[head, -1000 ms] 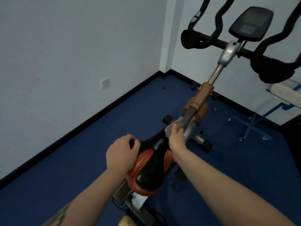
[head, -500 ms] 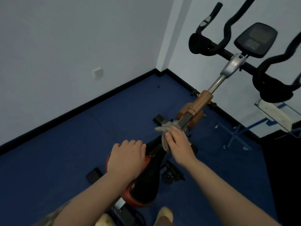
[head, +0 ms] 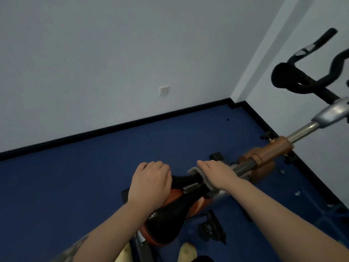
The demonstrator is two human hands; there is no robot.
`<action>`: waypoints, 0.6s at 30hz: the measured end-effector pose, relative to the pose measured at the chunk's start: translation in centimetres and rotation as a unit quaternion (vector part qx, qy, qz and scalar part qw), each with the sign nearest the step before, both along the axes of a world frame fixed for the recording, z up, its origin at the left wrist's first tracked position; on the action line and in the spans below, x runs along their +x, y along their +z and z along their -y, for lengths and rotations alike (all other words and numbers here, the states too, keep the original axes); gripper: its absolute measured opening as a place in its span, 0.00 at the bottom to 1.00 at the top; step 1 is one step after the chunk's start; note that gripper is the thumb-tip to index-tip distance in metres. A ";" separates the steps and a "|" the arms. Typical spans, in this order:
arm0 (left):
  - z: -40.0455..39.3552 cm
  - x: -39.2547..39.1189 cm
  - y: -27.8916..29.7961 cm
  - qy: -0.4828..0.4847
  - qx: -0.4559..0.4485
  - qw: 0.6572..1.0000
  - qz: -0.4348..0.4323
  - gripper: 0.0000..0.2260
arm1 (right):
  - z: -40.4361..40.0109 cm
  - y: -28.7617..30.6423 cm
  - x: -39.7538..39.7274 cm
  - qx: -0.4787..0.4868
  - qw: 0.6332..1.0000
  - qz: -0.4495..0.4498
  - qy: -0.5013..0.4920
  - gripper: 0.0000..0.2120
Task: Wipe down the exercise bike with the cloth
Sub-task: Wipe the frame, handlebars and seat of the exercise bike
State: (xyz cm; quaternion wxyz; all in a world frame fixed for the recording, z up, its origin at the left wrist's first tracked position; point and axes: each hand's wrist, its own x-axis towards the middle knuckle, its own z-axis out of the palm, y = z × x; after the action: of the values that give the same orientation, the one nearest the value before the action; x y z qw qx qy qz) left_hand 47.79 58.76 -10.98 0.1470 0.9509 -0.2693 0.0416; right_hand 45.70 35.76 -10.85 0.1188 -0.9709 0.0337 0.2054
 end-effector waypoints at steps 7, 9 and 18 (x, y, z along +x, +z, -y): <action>-0.2 -1.8 -0.1 0.146 -0.088 0.985 -0.027 0.08 | -2.7 0.2 0.1 0.012 0.988 0.070 0.135 0.13; -0.5 -2.3 -0.4 0.192 -0.134 0.971 -0.046 0.08 | -2.6 0.3 0.8 -0.009 0.995 0.027 0.100 0.14; -0.9 -5.5 -1.5 0.336 -0.244 0.892 -0.179 0.22 | -5.4 -0.2 1.2 0.009 0.995 0.070 0.075 0.16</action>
State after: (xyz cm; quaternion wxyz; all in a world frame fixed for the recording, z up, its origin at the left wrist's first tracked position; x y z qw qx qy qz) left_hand 42.34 59.67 -12.45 0.3972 0.9102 0.1157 -0.0184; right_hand 46.88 41.16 -11.01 0.1144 -0.9815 -0.0493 0.1452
